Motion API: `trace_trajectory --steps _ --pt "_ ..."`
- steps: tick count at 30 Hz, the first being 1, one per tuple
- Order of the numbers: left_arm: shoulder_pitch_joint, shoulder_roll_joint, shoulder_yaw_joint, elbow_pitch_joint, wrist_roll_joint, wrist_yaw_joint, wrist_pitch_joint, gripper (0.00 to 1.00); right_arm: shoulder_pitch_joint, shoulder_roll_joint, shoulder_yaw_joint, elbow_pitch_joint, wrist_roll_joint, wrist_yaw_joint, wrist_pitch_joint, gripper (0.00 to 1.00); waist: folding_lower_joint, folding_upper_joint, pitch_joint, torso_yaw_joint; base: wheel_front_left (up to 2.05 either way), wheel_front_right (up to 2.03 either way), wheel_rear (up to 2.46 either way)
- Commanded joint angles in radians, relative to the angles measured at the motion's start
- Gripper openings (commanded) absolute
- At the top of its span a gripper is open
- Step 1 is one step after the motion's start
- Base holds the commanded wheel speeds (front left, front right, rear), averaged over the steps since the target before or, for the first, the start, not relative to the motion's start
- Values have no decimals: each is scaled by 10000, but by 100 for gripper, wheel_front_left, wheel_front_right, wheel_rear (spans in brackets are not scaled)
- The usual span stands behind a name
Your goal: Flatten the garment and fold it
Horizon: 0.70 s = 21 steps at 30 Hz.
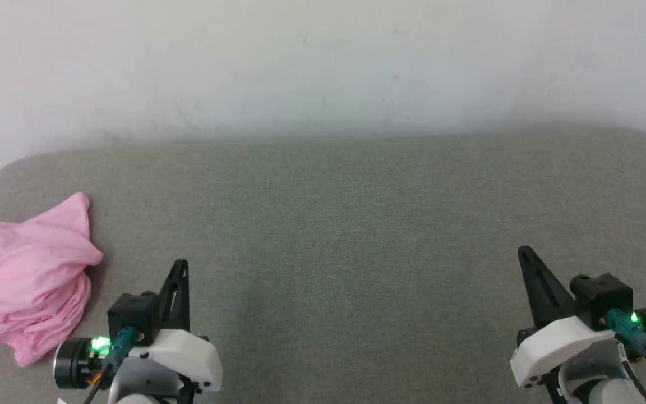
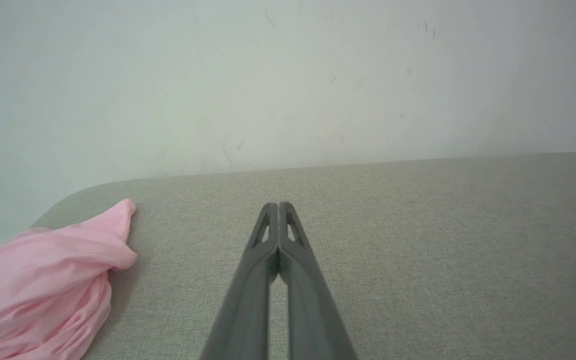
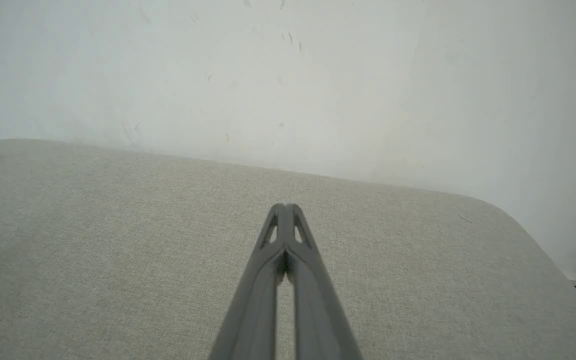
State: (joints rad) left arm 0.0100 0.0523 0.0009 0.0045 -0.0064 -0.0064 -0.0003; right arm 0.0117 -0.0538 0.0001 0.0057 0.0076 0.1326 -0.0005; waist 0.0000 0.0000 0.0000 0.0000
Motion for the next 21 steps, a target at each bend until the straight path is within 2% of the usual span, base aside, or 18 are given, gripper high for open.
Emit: trace_trajectory --steps 1,21 --pt "-100 -20 -9 -45 64 64 3 0 -117 36 -1 -57 -76 -19 5 0 0 0 0 0 0 0 0" --pt "-100 -20 -9 -45 64 64 3 0 -117 36 -1 -57 -76 -19 5 0 0 0 0 0 0 0 0"
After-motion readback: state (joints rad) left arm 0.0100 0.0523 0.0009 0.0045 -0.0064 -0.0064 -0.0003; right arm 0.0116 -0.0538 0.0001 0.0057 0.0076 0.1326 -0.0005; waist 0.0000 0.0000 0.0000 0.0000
